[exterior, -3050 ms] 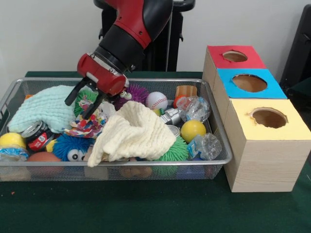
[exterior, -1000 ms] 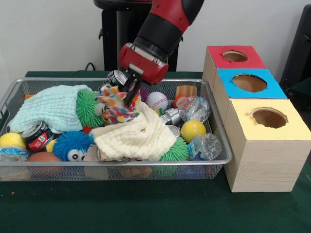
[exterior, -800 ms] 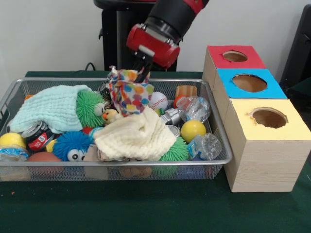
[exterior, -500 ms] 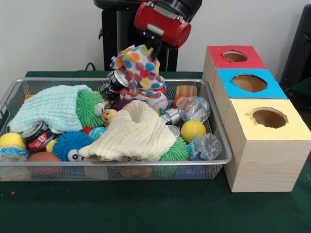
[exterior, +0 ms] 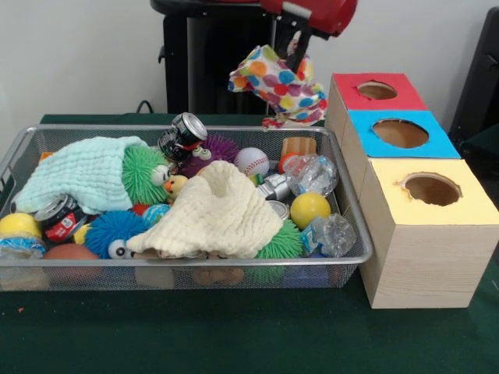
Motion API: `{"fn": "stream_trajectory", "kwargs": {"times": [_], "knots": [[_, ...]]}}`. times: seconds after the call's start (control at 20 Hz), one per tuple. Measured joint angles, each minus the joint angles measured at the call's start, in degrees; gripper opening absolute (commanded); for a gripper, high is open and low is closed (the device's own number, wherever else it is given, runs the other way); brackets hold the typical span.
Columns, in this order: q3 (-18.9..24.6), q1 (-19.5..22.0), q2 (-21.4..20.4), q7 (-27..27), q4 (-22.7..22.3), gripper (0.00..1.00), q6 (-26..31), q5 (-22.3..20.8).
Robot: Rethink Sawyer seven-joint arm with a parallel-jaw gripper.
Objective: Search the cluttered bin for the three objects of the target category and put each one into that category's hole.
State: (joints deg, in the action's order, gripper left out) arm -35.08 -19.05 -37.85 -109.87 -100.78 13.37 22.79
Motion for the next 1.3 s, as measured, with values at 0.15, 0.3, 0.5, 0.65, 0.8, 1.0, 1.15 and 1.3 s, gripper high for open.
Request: {"fn": "stream_trajectory", "kwargs": {"times": [0.15,0.3,0.5,0.65,0.8,1.0,1.15,1.3], "knots": [[0.27,-0.24,-1.07,0.00,1.75,0.00,3.21,0.02],[0.53,-0.44,-1.99,0.00,4.40,0.00,4.65,0.02],[1.04,-0.41,-2.66,0.00,6.78,0.00,4.64,0.02],[1.80,-0.25,-2.91,0.00,8.11,0.00,4.65,0.01],[4.35,0.73,-3.31,0.00,9.72,0.00,4.65,0.00],[7.52,2.09,-3.65,0.00,10.84,0.00,4.60,-0.06],[9.06,2.54,-3.65,0.00,11.26,0.00,4.49,-0.08],[11.24,3.08,-3.65,0.00,11.61,0.00,4.17,-0.28]]}}
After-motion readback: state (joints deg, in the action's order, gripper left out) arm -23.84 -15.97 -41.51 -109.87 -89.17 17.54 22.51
